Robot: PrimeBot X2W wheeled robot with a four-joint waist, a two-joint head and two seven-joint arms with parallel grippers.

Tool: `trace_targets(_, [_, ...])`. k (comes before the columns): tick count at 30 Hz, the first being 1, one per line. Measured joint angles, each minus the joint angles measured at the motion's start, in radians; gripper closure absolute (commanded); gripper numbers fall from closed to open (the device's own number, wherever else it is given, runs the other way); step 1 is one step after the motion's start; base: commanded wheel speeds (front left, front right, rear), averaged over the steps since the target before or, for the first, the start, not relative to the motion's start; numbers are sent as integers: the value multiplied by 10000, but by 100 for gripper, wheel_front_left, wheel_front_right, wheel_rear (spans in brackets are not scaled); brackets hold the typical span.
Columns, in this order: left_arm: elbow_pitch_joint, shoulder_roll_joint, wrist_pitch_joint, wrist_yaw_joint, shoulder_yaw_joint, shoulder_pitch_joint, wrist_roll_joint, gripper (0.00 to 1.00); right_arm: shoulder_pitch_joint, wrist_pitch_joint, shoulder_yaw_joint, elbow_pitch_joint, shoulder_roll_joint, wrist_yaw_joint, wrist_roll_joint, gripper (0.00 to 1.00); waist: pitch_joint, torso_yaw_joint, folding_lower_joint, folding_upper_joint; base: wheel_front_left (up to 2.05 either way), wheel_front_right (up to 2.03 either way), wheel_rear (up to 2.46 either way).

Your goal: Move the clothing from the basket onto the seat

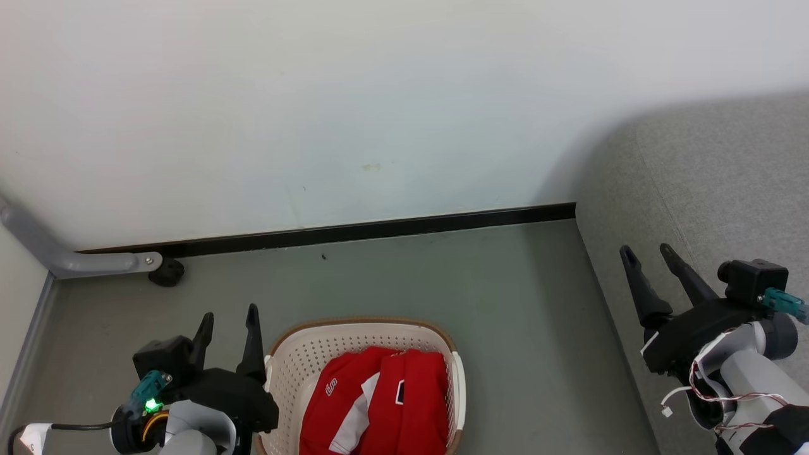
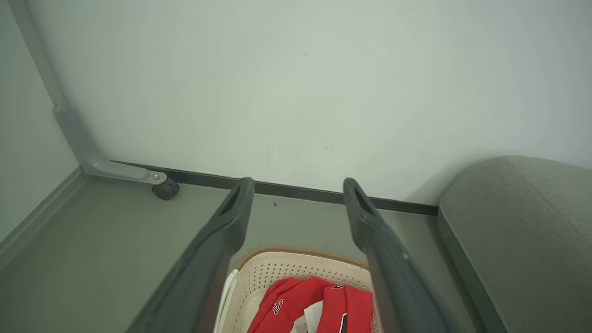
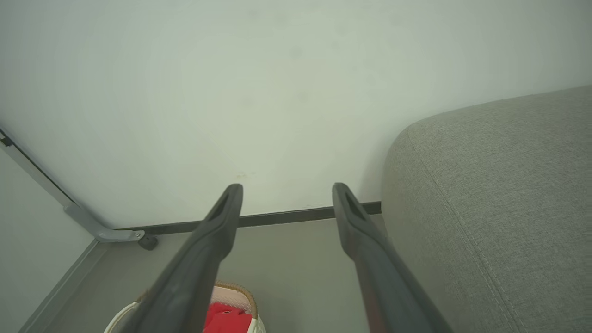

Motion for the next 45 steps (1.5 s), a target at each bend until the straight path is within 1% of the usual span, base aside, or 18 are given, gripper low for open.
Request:
trace_targets(8, [44,-2,-272,186,-13,-5,1179,0,-251,-307,211,192,-247,-17,-882,0,31,-6,0,0,0,0,0])
trace_targets(12, [48,-12,-439,314,-4,-12,1778,0,-399,-451,278,268,-330,-130,-1367,0,44,-6,0,0,0,0,0])
trace_targets(15, [42,-21,-447,313,44,-12,1960,0,-436,-477,261,261,-334,-188,-1538,0,52,-13,0,0,0,0,0])
trace_targets(31, [-171,-399,-447,297,451,73,2232,0,-353,-479,-286,-23,-351,-265,-1806,0,174,-37,0,1,0,0,0])
trace_targets(34, [-240,-418,-447,215,483,81,2291,0,-350,-481,-414,-261,-378,-265,-1875,0,320,-42,0,0,0,0,0])
trace_targets(38, [-280,-568,-447,201,479,81,2311,0,-360,-479,-564,-523,-443,-272,-1910,0,602,-60,0,1,0,0,0])
trace_targets(39, [-288,-619,-447,132,474,81,2313,0,-372,-479,-612,-589,-477,-272,-1942,0,684,-67,0,0,0,0,0])
trace_targets(45, [-288,-784,-447,121,360,68,2362,0,-423,-481,-851,-1011,-660,-272,-2077,0,1169,-114,1,0,0,0,0])
